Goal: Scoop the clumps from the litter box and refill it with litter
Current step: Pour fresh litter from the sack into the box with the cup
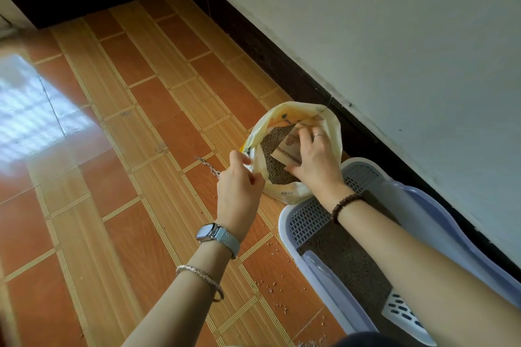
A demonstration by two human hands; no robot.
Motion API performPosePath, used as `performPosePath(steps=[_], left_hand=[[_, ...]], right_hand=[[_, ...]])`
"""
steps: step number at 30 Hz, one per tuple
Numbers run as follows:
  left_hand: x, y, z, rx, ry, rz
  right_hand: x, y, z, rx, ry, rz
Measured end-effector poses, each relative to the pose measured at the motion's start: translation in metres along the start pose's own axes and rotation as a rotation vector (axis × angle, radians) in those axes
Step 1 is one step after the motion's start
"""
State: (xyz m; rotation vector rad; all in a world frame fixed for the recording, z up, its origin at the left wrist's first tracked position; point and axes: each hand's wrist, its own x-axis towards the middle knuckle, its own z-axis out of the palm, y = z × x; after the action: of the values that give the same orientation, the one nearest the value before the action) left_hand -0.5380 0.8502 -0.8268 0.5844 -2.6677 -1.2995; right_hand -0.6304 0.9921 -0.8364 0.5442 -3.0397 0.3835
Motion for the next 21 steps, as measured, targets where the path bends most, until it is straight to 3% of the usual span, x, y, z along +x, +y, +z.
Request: performPosePath(steps=[9,21], left_hand=[[-0.003,0.004,0.001,0.005,0.016,0.01],[-0.005,0.018,-0.007,0.144,0.012,0.02]], right_hand=[[-0.006,-0.001,-0.009,0.271,-0.185,0.19],[-0.008,0.019,-0.048,0.906,-0.322,0.521]])
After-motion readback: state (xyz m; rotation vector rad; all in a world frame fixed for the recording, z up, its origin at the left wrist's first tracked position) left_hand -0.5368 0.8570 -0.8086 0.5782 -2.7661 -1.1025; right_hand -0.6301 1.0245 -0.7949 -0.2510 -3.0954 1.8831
